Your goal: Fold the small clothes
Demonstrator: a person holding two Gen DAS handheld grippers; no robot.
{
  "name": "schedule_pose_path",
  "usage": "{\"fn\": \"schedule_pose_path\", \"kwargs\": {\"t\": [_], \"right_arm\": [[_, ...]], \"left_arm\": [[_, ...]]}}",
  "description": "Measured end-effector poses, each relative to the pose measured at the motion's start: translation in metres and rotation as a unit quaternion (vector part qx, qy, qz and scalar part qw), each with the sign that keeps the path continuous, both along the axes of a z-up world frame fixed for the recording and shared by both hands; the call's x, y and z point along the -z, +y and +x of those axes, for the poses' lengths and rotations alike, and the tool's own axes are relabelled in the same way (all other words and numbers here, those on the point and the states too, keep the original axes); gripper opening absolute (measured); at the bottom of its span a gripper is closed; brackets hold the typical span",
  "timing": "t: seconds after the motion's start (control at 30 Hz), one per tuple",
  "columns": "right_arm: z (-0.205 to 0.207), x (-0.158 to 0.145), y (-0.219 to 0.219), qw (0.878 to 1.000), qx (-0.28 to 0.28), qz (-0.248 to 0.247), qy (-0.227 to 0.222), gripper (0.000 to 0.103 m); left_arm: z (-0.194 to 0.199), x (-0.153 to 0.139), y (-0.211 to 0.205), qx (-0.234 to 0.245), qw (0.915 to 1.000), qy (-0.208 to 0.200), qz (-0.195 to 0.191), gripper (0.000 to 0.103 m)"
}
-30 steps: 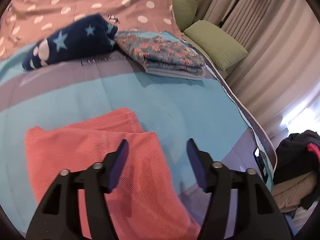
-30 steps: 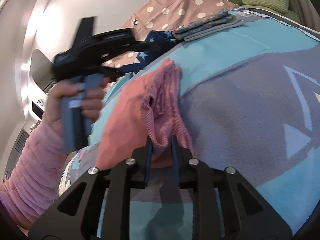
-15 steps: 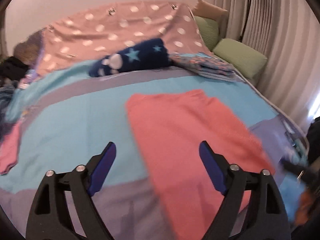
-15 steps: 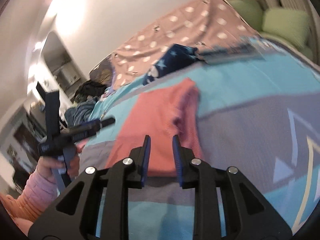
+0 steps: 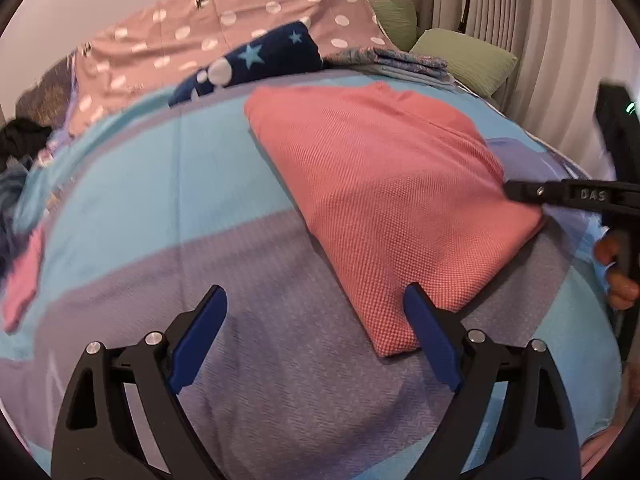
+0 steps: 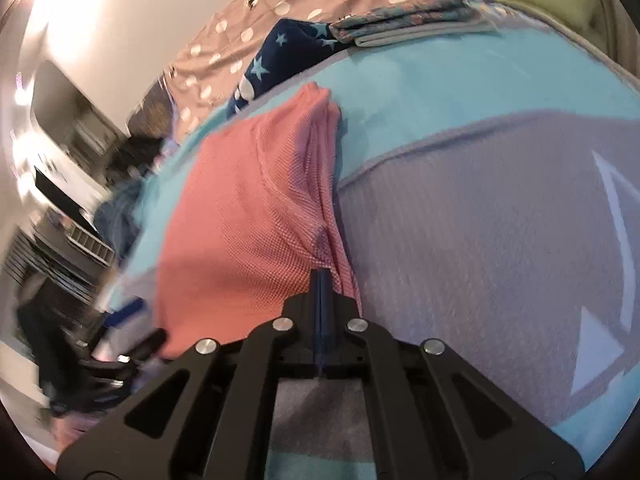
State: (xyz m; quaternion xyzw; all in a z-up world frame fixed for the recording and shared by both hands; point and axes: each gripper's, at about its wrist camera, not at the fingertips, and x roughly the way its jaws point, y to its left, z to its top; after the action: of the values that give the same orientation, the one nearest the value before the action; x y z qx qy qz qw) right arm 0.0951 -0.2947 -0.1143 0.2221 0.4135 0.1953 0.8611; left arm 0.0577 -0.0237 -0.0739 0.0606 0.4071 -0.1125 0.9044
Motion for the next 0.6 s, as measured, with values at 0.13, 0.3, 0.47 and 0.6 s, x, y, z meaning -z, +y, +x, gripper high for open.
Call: {"fn": "schedule_pose_path", "kwargs": {"t": [0.13,0.3,0.47,0.6], "right_arm": [[-0.013,-0.022,0.014,0.998,-0.011,-0.055,-0.037,0.006],[-0.012,-0.053,0.028,0.994,-0.043,-0.055,-0.085,0.007],[0.009,-0.055,0.042,0.993,-0.05,-0.063,-0.085,0.009],[0.032,-0.02,0.035,0.994,-0.007,-0.108,-0.018,0.005]], "left_arm": [[0.001,0.0,0.008,-0.001,0.9996,0.008,-0.025,0.09],[-0.002,-0.001,0.006,0.001,0.9996,0.004,-0.027,0.09],[-0.002,-0.001,0.005,-0.005,0.9996,0.002,-0.027,0.09],[-0.002,0.001,0.006,-0.01,0.9994,0.006,-0.032,0.091]]}}
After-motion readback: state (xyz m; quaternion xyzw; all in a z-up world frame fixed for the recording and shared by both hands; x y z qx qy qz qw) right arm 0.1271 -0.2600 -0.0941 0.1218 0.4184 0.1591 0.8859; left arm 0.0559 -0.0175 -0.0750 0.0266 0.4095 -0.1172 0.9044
